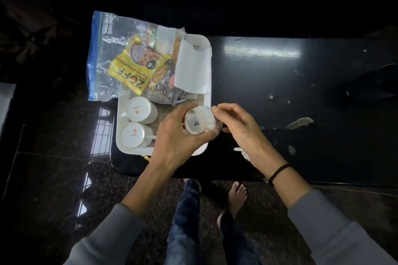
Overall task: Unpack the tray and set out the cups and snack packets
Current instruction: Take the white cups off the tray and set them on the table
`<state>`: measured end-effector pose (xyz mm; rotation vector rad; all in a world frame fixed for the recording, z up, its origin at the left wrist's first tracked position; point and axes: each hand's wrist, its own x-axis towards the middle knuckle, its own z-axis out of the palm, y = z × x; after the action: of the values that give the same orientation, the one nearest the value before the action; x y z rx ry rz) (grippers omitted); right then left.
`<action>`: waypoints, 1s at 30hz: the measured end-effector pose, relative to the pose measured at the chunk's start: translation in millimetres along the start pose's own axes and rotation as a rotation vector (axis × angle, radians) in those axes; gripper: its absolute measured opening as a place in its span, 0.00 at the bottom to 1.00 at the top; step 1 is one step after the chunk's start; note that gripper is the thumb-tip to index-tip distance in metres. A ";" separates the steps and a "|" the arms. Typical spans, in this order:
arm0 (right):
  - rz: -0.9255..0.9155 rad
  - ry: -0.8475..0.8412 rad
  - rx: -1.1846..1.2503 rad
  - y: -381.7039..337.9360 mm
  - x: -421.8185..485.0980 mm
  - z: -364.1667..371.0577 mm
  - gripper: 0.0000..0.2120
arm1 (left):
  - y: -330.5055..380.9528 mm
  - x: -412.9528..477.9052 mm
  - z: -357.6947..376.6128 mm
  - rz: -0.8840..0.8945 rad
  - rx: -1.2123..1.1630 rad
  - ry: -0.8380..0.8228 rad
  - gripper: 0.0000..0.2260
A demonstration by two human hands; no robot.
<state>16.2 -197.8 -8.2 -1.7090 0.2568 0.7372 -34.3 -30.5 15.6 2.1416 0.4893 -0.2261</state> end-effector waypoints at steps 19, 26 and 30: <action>-0.072 0.172 0.084 58.3 -81.5 -185.2 0.25 | 85.6 -28.8 148.6 0.115 -0.320 -0.501 0.33; -0.138 0.444 -0.649 96.7 -77.3 -192.1 0.32 | 90.2 -31.1 178.6 0.162 0.082 -0.522 0.32; -0.189 0.439 -0.897 108.5 -67.8 -185.7 0.34 | 90.7 -29.6 184.2 0.187 0.136 -0.502 0.27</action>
<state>-32.3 -416.4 -35.3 -2.7067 0.0502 0.3249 -19.0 -235.3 -13.7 2.1411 -0.0175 -0.6841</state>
